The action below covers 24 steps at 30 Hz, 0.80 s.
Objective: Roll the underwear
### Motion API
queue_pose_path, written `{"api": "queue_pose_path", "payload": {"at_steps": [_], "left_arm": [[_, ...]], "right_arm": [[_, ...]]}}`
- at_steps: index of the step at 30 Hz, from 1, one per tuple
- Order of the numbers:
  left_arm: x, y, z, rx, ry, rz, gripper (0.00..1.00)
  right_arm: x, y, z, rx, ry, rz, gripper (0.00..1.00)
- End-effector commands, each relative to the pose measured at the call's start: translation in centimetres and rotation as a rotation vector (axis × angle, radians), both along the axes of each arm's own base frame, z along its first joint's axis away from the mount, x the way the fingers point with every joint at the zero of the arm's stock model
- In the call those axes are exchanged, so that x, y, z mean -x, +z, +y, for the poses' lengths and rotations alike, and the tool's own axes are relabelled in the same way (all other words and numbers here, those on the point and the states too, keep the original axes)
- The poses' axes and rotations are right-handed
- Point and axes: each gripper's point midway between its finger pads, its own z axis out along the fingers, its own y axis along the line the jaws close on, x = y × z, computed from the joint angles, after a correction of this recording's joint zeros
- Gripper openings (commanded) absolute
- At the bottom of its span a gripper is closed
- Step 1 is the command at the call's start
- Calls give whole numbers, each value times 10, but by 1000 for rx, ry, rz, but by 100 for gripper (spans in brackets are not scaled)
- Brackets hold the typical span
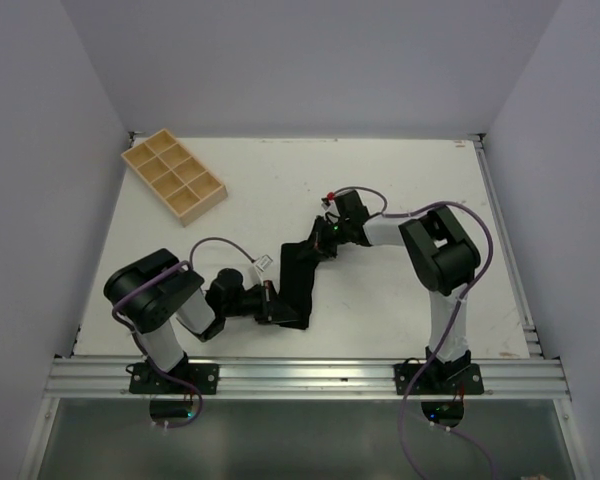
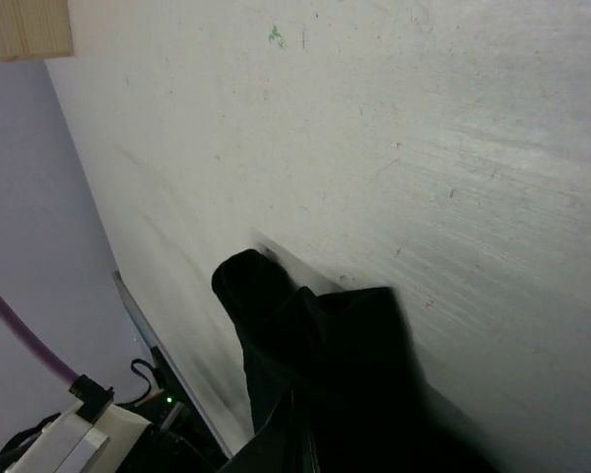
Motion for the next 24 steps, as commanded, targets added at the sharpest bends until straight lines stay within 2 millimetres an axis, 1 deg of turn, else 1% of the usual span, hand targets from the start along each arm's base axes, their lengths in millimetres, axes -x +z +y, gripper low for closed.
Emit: {"api": "queue_pose_path", "payload": {"at_steps": [1,2,3,4,5,6,7,8,9,10,11,13,14,17,20,21,24], "left_arm": [[4,-31,14,-124,29,15,0],[3,-31,14,-126,34,13,0],[3,-32,14,-129,36,13,0],[2,-31,12,-134,36,10,0],[2,-31,12,-134,35,10,0],[3,-33,12,-139,32,14,0],[1,-32,10,-140,29,7,0],[2,-33,10,-143,25,10,0],[2,-34,10,-145,25,12,0],[2,-34,10,-147,25,10,0],[2,-34,10,-149,25,11,0],[2,-34,11,-150,28,7,0],[2,-35,11,-154,29,9,0],[3,-35,12,-161,27,7,0],[4,-37,14,-170,30,11,0],[4,-37,15,-171,33,10,0],[4,-38,16,-178,36,14,0]], "right_arm": [[-7,37,0,-62,-37,-115,0],[-6,46,8,-101,-35,-143,0],[-5,52,11,-122,-40,-147,0],[12,54,26,-158,-38,-127,0],[9,59,29,-178,-37,-158,0],[17,56,33,-195,-39,-132,0],[27,51,42,-208,-18,-122,0],[28,55,47,-237,-15,-148,0],[35,48,48,-242,-23,-119,0],[42,46,53,-257,-15,-115,0],[41,46,57,-283,-22,-137,0],[49,33,55,-268,-40,-110,0],[50,21,52,-250,-52,-106,0],[53,2,49,-225,-50,-88,0],[54,-10,45,-198,-50,-94,0],[55,-16,43,-181,-51,-93,0],[59,-25,38,-158,-51,-91,0]]}}
